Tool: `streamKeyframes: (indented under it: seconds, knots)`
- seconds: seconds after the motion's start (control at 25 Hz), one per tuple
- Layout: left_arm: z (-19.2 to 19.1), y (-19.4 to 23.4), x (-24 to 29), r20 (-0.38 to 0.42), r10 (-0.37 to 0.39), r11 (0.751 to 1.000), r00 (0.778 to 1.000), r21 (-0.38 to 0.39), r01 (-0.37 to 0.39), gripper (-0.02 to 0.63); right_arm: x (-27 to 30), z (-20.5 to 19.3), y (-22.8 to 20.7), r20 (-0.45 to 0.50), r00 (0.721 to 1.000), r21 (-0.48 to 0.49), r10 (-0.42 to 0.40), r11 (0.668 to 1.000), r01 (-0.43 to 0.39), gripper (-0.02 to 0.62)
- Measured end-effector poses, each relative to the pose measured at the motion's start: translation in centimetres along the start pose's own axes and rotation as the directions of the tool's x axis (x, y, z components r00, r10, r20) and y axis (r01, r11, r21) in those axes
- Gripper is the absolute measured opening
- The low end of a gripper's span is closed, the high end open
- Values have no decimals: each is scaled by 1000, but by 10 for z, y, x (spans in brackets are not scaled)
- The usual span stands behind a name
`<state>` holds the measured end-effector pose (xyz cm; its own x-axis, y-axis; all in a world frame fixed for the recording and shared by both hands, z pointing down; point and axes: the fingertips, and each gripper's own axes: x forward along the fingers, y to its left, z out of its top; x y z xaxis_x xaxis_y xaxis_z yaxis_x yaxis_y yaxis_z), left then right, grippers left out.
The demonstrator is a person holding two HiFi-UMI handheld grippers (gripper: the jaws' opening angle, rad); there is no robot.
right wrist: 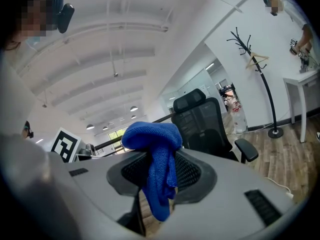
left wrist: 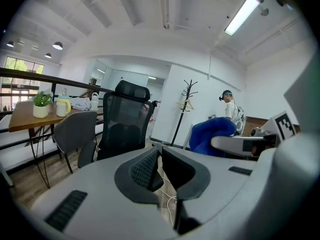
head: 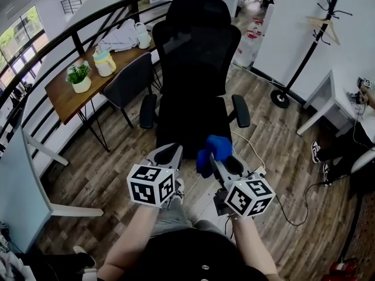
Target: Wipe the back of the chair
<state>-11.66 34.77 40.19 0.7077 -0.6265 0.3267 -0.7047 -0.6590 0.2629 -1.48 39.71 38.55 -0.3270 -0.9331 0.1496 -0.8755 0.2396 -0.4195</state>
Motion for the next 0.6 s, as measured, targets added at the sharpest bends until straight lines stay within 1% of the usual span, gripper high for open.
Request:
streamKeyframes:
  seconds: [0.28, 0.44, 0.6]
  knots:
    - [21, 30, 55, -16, -15, 1000, 1000, -1, 15, 37, 58, 16, -29, -9, 1000, 12, 2, 1000, -2, 138]
    - [47, 57, 93, -23, -33, 999, 999, 15, 33, 37, 108, 35, -46, -8, 1000, 23, 2, 1000, -2, 138]
    - [80, 88, 127, -10, -34, 999, 999, 21, 35, 37, 154, 62, -60, 2, 1000, 1, -3, 1000, 3, 138]
